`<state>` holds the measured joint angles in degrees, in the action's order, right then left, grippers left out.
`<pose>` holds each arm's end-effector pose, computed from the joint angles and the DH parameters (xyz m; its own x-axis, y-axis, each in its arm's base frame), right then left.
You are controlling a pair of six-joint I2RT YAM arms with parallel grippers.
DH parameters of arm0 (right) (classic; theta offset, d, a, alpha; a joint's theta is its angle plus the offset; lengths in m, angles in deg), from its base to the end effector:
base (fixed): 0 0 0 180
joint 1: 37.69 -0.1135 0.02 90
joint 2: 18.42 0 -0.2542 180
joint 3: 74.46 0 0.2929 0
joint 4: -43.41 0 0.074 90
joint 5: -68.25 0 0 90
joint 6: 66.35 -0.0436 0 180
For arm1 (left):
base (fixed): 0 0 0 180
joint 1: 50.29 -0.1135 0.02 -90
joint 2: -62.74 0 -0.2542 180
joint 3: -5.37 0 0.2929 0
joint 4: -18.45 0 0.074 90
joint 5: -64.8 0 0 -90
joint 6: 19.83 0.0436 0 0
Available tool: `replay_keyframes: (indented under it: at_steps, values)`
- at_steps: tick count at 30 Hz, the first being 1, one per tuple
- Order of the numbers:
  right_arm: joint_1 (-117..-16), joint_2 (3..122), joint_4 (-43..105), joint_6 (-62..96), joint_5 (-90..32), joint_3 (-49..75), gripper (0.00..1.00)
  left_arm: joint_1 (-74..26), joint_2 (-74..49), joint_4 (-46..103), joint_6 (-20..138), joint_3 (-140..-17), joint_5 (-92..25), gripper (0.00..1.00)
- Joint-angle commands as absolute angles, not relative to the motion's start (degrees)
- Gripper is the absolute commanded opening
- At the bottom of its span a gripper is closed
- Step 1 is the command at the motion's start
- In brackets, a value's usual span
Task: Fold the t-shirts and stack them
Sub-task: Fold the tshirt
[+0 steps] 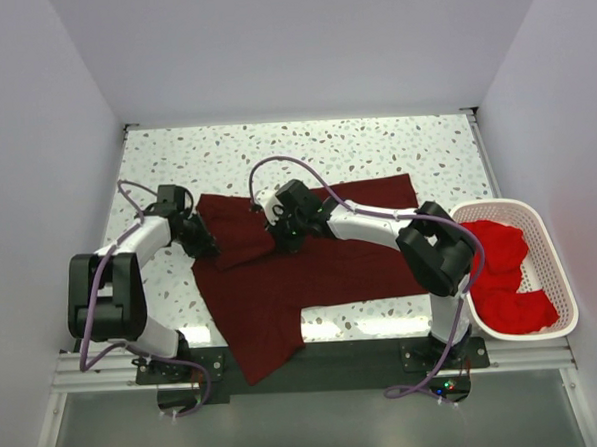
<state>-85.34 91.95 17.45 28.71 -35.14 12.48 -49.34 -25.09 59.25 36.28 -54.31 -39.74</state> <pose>0.2977 0.3416 0.1470 -0.4371 -0.6068 -0.6639 -0.8624 0.4923 0.1177 0.3101 -0.0161 0.1209 -0.8338 -0.5260 -0.1675 -0.4322 0.8108 -0.3948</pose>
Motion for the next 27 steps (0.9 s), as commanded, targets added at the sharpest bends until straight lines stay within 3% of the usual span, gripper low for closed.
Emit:
replay_keyframes:
  at_steps: [1,6,12,14,18,21,27]
  values:
    - [-85.76,90.48,14.28,30.77,-37.74,14.97,0.07,-49.15,-21.21,58.22,35.19,-53.92,-38.38,0.09]
    - [-86.11,90.83,11.55,31.65,-39.24,15.67,0.17,-49.15,-17.69,59.10,34.75,-52.16,-38.64,0.26]
    - [-86.55,90.39,10.76,31.56,-38.89,15.15,0.21,-47.04,-13.64,60.07,34.66,-48.74,-37.42,0.40]
    - [-86.64,90.39,10.23,31.56,-38.71,15.32,0.23,-46.07,-13.11,60.07,34.49,-47.85,-35.92,0.42]
    - [-86.73,89.78,9.35,31.56,-36.44,15.06,0.46,-45.72,-13.11,59.98,34.57,-46.36,-34.60,0.41]
    - [-86.47,88.11,8.38,30.86,-30.40,14.88,0.58,-45.81,-12.58,60.51,34.93,-48.54,-32.24,0.40]
    - [-78.06,85.04,7.68,25.69,-21.92,16.38,0.62,-48.52,-17.49,58.85,35.89,-59.86,-29.68,0.38]
